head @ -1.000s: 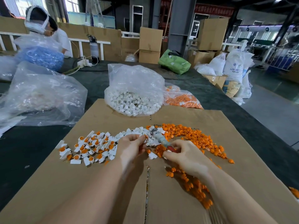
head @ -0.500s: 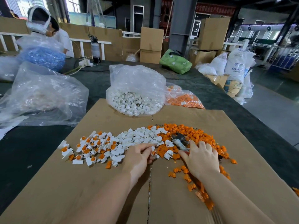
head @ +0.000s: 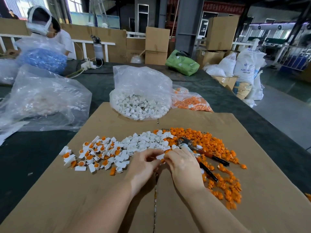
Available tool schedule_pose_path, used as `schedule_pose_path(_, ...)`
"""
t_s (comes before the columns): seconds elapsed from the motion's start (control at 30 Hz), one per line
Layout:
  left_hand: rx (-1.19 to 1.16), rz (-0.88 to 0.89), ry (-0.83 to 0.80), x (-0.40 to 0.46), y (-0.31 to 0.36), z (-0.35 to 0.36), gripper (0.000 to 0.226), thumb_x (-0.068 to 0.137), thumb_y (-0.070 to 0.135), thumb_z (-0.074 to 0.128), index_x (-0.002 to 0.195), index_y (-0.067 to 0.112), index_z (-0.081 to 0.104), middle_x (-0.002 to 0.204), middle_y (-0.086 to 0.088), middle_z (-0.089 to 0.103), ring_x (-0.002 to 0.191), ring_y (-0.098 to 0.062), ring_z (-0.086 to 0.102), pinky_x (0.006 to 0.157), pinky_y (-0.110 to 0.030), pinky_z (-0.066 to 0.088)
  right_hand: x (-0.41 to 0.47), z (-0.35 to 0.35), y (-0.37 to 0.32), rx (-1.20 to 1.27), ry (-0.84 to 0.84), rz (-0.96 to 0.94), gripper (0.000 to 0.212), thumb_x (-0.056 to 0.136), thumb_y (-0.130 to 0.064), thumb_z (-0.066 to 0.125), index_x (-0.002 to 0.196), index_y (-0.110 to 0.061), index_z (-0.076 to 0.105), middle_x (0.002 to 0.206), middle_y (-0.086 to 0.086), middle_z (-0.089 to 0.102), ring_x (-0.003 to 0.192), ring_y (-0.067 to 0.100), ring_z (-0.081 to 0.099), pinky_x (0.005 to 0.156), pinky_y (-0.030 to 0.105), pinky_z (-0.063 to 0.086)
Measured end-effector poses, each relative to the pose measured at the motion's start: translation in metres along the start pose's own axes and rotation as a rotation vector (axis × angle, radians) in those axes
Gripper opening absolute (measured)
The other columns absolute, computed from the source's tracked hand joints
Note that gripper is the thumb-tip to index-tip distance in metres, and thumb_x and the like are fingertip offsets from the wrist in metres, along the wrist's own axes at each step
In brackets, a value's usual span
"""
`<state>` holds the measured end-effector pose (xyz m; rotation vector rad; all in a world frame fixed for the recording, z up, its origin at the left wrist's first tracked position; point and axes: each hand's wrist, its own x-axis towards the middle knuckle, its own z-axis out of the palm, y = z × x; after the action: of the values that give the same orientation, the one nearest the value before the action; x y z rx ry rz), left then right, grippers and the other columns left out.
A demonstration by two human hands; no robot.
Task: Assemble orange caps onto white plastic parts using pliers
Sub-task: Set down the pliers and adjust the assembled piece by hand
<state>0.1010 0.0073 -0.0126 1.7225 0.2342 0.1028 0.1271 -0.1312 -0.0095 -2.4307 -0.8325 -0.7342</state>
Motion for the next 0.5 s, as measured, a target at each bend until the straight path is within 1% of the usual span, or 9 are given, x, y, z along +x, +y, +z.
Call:
schedule_pose_path(0.07,0.097,0.066,-0.064,-0.004,-0.001,0.0,0.039,0.075,0.004,0.073,0.104,0.029,0.066,0.088,0.006,0.069,0.079,-0.008,0.065,0.071,-0.014,0.05,-0.001,0.001,-0.003,0.021,0.0,0.03,0.016,0.072,0.001,0.076,0.071,-0.01,0.065,0.068,0.001,0.059,0.063,0.021,0.053,0.055,0.035,0.048)
schedule_pose_path(0.1,0.129,0.104,-0.075,-0.005,0.0,0.002,0.041,0.073,0.004,0.075,0.105,0.029,0.065,0.093,0.008,0.069,0.083,-0.008,0.065,0.074,-0.016,0.052,-0.002,0.001,-0.004,0.022,0.002,0.039,0.015,0.073,0.001,0.075,0.072,-0.01,0.065,0.069,0.001,0.06,0.063,0.021,0.054,0.056,0.036,0.049)
schedule_pose_path(0.17,0.169,0.155,-0.041,-0.006,0.0,0.005,0.036,0.074,0.01,0.077,0.104,0.026,0.067,0.097,0.012,0.07,0.086,-0.007,0.065,0.078,-0.017,0.051,-0.004,0.002,-0.006,0.024,0.002,0.051,0.013,0.075,0.0,0.074,0.074,-0.011,0.067,0.072,0.001,0.062,0.066,0.022,0.057,0.059,0.037,0.051)
schedule_pose_path(0.23,0.204,0.168,0.016,-0.007,0.0,0.006,0.028,0.078,0.016,0.076,0.103,0.026,0.068,0.099,0.016,0.068,0.087,-0.004,0.062,0.078,-0.014,0.049,-0.007,0.003,-0.007,0.037,0.006,0.048,0.011,0.076,0.0,0.073,0.078,-0.011,0.069,0.075,0.002,0.064,0.068,0.023,0.059,0.061,0.038,0.052)
schedule_pose_path(0.33,0.247,0.183,0.049,-0.006,-0.003,0.006,0.029,0.08,0.018,0.074,0.106,0.027,0.067,0.101,0.017,0.066,0.089,-0.001,0.059,0.076,-0.008,0.045,-0.012,0.005,-0.007,0.068,0.018,0.034,0.011,0.079,-0.001,0.071,0.086,-0.009,0.07,0.081,0.004,0.065,0.074,0.025,0.061,0.066,0.04,0.053)
schedule_pose_path(0.4,0.28,0.196,0.058,-0.007,-0.003,0.006,0.031,0.08,0.015,0.073,0.107,0.028,0.066,0.102,0.017,0.066,0.088,0.001,0.058,0.074,-0.005,0.042,-0.013,0.005,-0.007,0.078,0.029,0.03,0.011,0.079,-0.002,0.071,0.088,-0.009,0.071,0.084,0.004,0.066,0.076,0.025,0.062,0.068,0.04,0.053)
schedule_pose_path(0.5,0.324,0.207,0.068,-0.006,-0.004,0.007,0.03,0.08,0.007,0.071,0.105,0.025,0.068,0.102,0.015,0.066,0.089,0.001,0.058,0.073,-0.004,0.041,-0.012,0.004,-0.007,0.087,0.034,0.002,0.007,0.079,-0.005,0.072,0.084,-0.01,0.071,0.082,0.003,0.065,0.075,0.023,0.061,0.066,0.039,0.052)
